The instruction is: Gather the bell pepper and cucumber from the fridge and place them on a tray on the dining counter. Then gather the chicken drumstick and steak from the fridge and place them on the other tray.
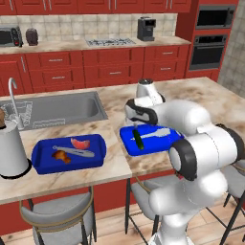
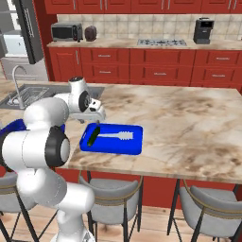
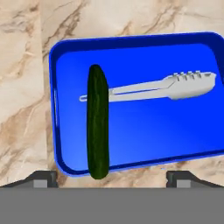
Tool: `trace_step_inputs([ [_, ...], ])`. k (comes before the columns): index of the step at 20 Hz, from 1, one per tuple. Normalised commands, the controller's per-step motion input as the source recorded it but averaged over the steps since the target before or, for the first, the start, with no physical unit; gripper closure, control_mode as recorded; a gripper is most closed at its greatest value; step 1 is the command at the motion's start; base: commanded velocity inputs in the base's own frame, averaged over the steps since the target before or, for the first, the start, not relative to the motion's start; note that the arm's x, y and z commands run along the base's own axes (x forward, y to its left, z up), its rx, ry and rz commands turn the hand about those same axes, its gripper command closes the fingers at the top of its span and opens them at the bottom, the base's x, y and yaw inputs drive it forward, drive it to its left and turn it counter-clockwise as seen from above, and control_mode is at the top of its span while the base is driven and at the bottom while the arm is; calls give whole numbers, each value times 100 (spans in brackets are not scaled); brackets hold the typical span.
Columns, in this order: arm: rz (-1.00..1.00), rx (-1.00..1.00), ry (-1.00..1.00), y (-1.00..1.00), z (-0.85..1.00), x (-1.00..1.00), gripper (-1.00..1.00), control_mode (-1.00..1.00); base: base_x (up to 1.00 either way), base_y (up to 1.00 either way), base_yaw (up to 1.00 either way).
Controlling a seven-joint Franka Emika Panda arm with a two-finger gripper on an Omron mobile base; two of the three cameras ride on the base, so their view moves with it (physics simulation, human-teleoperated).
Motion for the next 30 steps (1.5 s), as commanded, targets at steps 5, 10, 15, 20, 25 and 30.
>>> trace_step_inputs([
  [5, 0, 1, 0, 0, 90, -76, -100, -100, 0, 0, 0],
  [10, 0, 2, 0, 0, 78, -89, -100, -100, 0, 0, 0],
  [15, 0, 0, -4, 1, 44, -100, -100, -100, 0, 0, 0],
  [20, 7, 0, -22, 3, 25, -100, -100, -100, 0, 0, 0],
  [25, 21, 0, -25, 2, 27, -92, -100, -100, 0, 0, 0],
  [30, 24, 3, -26, 0, 19, -85, -100, -100, 0, 0, 0],
])
